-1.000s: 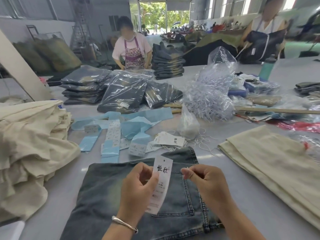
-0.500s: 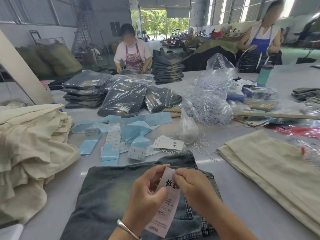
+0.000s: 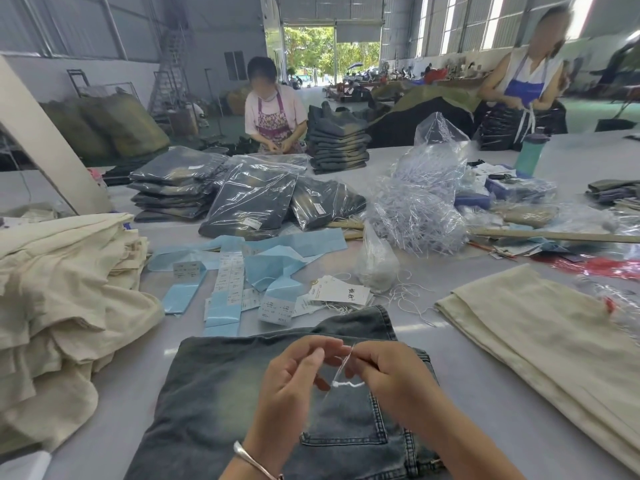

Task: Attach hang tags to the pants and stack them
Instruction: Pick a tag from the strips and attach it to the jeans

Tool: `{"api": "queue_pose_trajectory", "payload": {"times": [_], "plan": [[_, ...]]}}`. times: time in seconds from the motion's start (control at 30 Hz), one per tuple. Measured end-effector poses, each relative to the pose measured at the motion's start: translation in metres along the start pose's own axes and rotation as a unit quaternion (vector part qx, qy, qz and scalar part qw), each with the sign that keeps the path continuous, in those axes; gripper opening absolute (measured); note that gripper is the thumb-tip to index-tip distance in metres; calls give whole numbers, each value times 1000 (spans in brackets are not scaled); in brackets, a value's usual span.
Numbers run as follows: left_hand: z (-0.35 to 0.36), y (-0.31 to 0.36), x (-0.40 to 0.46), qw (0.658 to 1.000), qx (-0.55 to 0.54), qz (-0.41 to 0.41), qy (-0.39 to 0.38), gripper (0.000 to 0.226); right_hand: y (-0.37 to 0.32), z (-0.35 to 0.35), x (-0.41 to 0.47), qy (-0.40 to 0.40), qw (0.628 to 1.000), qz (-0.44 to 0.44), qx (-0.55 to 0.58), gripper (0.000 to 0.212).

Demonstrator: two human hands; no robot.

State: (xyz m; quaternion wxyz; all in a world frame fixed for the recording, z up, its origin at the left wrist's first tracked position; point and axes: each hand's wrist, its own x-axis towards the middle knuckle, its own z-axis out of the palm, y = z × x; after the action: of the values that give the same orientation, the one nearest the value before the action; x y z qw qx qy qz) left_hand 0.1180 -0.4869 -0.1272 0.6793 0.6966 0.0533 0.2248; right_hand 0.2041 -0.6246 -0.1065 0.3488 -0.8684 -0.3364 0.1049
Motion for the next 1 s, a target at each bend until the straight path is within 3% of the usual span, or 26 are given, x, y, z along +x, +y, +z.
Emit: {"api": "queue_pose_trajectory", "payload": {"times": [0.27, 0.4, 0.5, 0.6, 0.67, 0.8, 0.93, 1.0], "plan": [[4, -8, 16, 999, -11, -33, -16, 19, 3, 2, -1, 12, 999, -44, -4, 27], [8, -11, 17, 998, 63, -13, -30, 10, 8, -1, -1, 12, 999, -47, -4, 18], [13, -14, 17, 986, 162, 35, -7, 20, 11, 0, -5, 20, 999, -49, 12, 23], [14, -15, 17, 959, 275, 69, -9, 18, 21, -4, -9, 92, 995, -11, 38, 12], [15, -15, 19, 955, 289, 66, -3, 17, 28, -8, -12, 148, 987, 16, 60, 30], [31, -14, 23, 960, 273, 69, -14, 17, 35, -10, -13, 155, 970, 4, 188, 32], [51, -17, 27, 960, 262, 90, -31, 23, 45, -12, -19, 82, 907, 55, 410, 16], [62, -22, 28, 964, 248, 87, -46, 24, 55, -15, -25, 86, 900, 78, 419, 17]]}}
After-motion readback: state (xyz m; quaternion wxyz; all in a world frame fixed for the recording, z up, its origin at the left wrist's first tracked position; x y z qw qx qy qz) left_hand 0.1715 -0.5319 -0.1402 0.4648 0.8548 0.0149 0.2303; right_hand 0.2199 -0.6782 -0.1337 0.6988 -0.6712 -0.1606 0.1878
